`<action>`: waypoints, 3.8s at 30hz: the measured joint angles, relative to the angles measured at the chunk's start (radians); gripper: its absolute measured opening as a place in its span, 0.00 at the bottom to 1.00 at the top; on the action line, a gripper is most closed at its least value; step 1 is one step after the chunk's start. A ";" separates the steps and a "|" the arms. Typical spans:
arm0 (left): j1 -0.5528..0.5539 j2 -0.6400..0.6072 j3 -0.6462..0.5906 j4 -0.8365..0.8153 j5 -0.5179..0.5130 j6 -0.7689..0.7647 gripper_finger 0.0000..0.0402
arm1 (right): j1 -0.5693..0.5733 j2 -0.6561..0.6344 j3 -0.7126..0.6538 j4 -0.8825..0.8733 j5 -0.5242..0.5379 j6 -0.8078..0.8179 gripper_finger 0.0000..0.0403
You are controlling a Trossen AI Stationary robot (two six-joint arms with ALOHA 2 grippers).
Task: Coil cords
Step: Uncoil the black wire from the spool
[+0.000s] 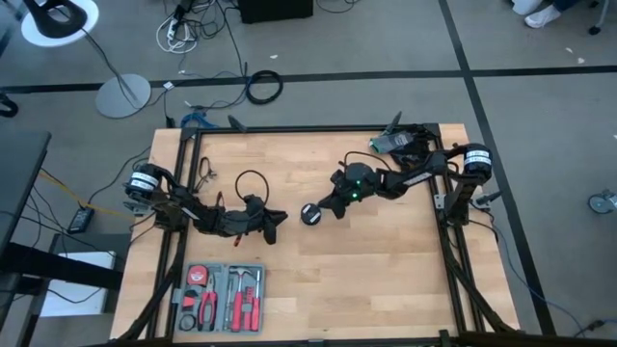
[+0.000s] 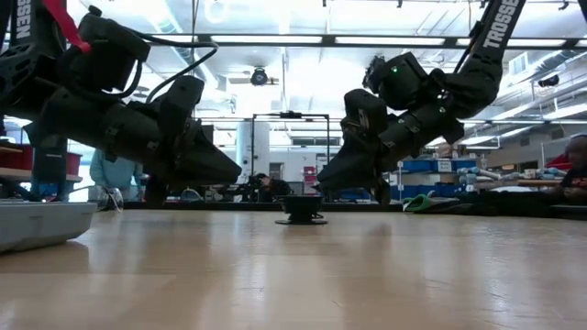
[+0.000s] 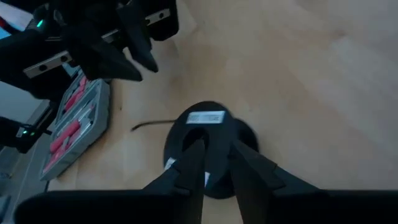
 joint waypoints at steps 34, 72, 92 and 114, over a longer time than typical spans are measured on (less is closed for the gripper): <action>-0.024 -0.015 -0.223 0.430 0.116 0.276 0.19 | 0.333 -0.495 -0.376 -0.041 0.571 -0.289 0.04; 0.362 -0.481 0.159 -0.570 0.589 0.686 0.13 | 0.733 -0.418 -0.069 -0.987 0.922 0.205 0.00; 0.089 -0.703 0.342 -1.306 0.222 0.646 0.08 | 0.623 -0.411 -0.020 -0.707 0.849 -0.190 0.00; 0.044 -0.580 0.379 -1.130 0.221 0.620 0.08 | 0.504 -0.409 -0.126 -0.417 0.845 -0.125 0.07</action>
